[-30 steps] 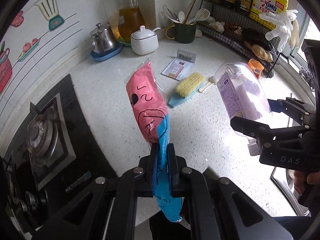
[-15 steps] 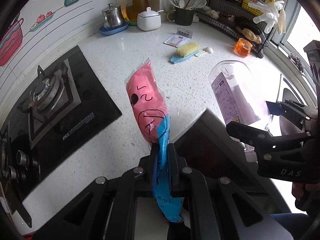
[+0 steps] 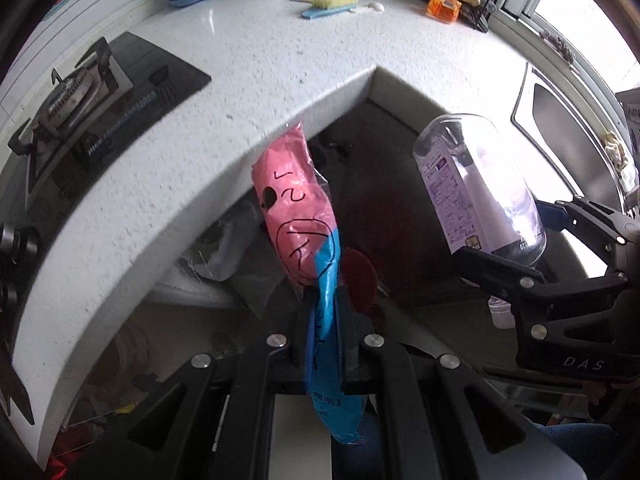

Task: Collect trash
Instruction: 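Carry the pink-and-blue wrapper and clear bottle down over the red bin with both grippers, then open the left gripper to drop the wrapper while the right gripper drops the bottle into the bin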

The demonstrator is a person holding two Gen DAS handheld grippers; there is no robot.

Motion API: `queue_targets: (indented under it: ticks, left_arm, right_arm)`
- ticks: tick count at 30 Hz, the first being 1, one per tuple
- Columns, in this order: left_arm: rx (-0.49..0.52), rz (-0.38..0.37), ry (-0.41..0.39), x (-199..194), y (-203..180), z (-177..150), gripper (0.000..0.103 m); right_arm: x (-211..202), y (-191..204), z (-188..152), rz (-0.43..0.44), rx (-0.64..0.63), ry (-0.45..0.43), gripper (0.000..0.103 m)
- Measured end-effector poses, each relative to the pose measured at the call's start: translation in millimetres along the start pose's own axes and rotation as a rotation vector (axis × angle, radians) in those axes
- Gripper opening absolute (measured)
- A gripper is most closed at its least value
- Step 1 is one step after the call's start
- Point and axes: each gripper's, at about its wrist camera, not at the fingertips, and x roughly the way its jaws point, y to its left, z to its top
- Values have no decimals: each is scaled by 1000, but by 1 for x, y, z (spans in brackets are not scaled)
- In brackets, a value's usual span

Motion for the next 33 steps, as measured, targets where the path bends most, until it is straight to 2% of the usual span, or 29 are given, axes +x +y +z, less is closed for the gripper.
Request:
queue_targets:
  ticks: [6,12,20,24,28,29,30,31,32,33]
  left_arm:
    - [19,-33,76,44,-11,-25,7]
    - [44,-47,99,101,-14,-33,7]
    - [85,-53,127,183,-14,-27,7]
    - [111,-84,123,220,-19,-23,7]
    - [146,-94,129,243,-28,-21,8]
    - [154,-100,130,245,-30,-22,10]
    - [165,-106,127,248,-32,-23,18]
    - [177,-107,128,250,-34,-23,33]
    - [187,-103,133,252,-36,-23,41]
    - [196,-100,134,253,-38,-22,55]
  right_arm:
    - [29,-4,-37,-5,32,51,74]
    - [68,-17,-63,-32,42,75,74]
    - [132,-37,-84,-72,83,79,74]
    - [161,-44,-89,-93,105,82,74]
    - [181,-49,-93,-105,137,90,74]
    - [185,-47,-92,-109,140,93,74]
    - [189,-47,-91,-107,146,96,74]
    - [191,-47,-95,-103,153,98,74]
    - [194,-48,-96,-102,158,102,74]
    - [193,-53,-98,-104,161,103,73]
